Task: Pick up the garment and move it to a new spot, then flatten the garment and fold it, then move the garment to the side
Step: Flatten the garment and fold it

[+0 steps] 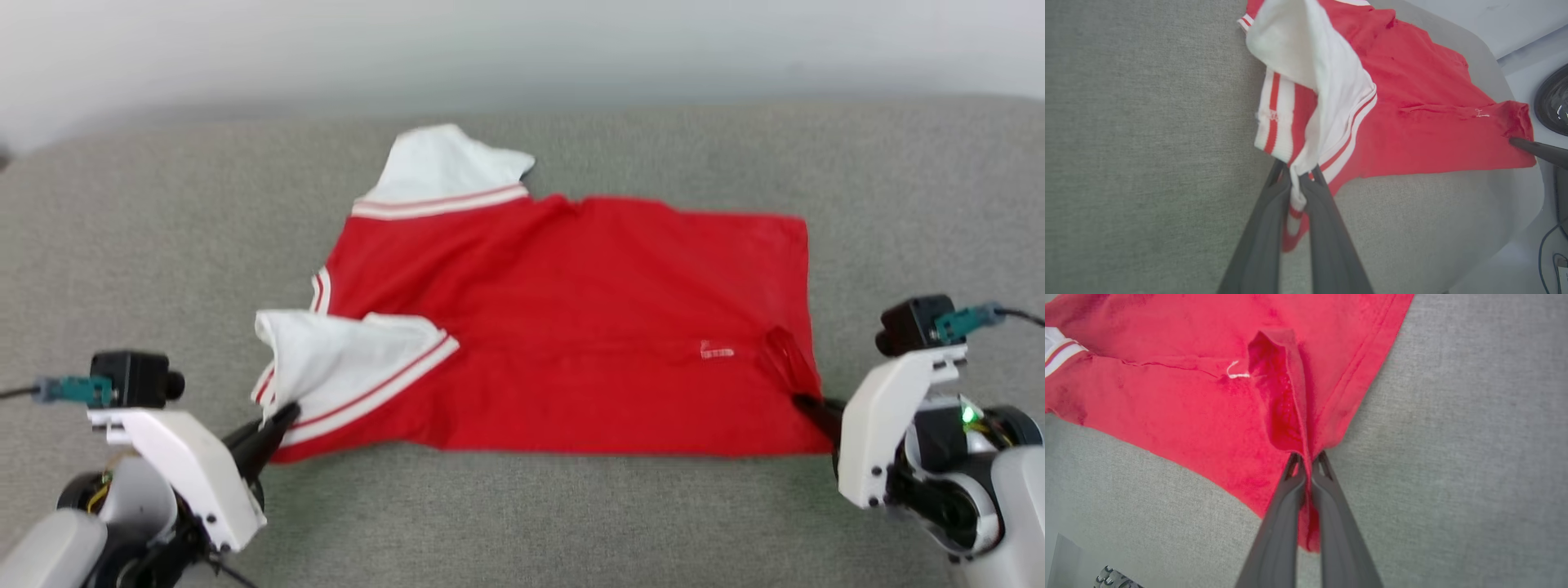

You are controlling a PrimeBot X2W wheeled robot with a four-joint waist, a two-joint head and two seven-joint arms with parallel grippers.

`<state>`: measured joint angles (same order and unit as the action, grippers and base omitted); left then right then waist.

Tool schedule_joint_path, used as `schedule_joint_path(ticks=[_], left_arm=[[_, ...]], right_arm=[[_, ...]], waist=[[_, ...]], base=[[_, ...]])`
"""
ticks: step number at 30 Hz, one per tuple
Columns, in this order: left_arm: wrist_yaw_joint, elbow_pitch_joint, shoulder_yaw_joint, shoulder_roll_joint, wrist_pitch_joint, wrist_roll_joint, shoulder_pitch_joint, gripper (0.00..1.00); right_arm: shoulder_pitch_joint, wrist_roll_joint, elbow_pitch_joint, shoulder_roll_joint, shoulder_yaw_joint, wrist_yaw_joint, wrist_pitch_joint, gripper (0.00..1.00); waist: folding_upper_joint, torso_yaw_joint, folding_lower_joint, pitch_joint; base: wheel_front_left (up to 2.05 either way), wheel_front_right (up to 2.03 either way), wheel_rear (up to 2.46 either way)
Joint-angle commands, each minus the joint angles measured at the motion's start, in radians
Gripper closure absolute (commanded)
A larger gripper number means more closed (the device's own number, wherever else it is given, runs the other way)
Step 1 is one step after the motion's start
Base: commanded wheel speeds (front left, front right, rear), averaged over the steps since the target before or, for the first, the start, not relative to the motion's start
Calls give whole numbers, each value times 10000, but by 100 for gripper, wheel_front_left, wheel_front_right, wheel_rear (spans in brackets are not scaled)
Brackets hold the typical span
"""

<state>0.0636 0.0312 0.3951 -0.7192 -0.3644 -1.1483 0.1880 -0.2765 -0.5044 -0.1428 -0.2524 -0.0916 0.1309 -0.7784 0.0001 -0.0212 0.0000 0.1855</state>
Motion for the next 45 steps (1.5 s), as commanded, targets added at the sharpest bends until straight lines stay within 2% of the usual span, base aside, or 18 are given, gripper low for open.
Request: schedule_joint_path(ticks=[1,9,13,14,15,16,22,25,27,29,31,35,38,45], left_arm=[[82,91,-17,-56,105,3,-280,100],[560,485,-137,-253,163,-434,-1855,100],[531,157,26,91,58,-747,-2038,100],[477,-1,54,217,37,-816,-1958,91],[403,-155,36,414,62,-973,-1846,45],[356,-320,22,536,57,-1066,-1745,0],[197,-911,-299,542,772,-696,-1307,0],[364,-886,-442,445,1294,-245,-1174,0],[432,-824,-495,439,1473,-99,-1091,0],[634,-666,-622,384,1987,388,-817,0],[763,-673,-736,428,2258,587,-577,0],[809,-680,-900,431,2497,826,154,0],[724,-779,-1185,178,2468,843,839,0],[605,-982,-1526,-205,2232,974,2485,0]], right_arm=[[288,-66,131,-87,5,-4,-61,100],[1648,-298,823,-150,323,-4,-492,100],[2048,-148,658,117,494,-4,-245,100],[2088,-86,576,177,507,-4,-87,74],[2134,-52,470,285,535,-4,87,11],[2165,6,381,369,553,-4,286,0],[2250,393,603,548,462,-4,2288,0],[2316,755,835,641,561,-4,3648,0],[2335,909,896,667,613,-4,4044,0],[2251,1397,1048,789,739,-4,5234,0],[2093,1692,1106,894,819,-4,5860,0],[1729,2217,1359,1139,873,-4,6762,0],[1444,2475,1623,1345,927,-4,7212,0],[966,2845,2191,1697,812,-4,7734,0]], waist=[[-1,64,0,-445],[-1,219,0,-1048],[-1,221,0,-902],[-1,227,0,-829],[-1,230,0,-781],[-1,222,0,-740],[-1,27,0,-700],[-1,-132,0,-843],[-1,-185,0,-880],[-1,-395,0,-901],[-1,-534,0,-818],[-1,-859,0,-362],[-1,-1117,0,203],[-1,-1627,0,1465]], base=[[0,0,0],[0,0,0],[0,0,0],[0,0,0],[0,0,0],[0,0,0],[0,0,0],[0,0,0],[0,0,0],[0,0,0],[0,0,0],[0,0,0],[0,0,0],[0,0,0]])
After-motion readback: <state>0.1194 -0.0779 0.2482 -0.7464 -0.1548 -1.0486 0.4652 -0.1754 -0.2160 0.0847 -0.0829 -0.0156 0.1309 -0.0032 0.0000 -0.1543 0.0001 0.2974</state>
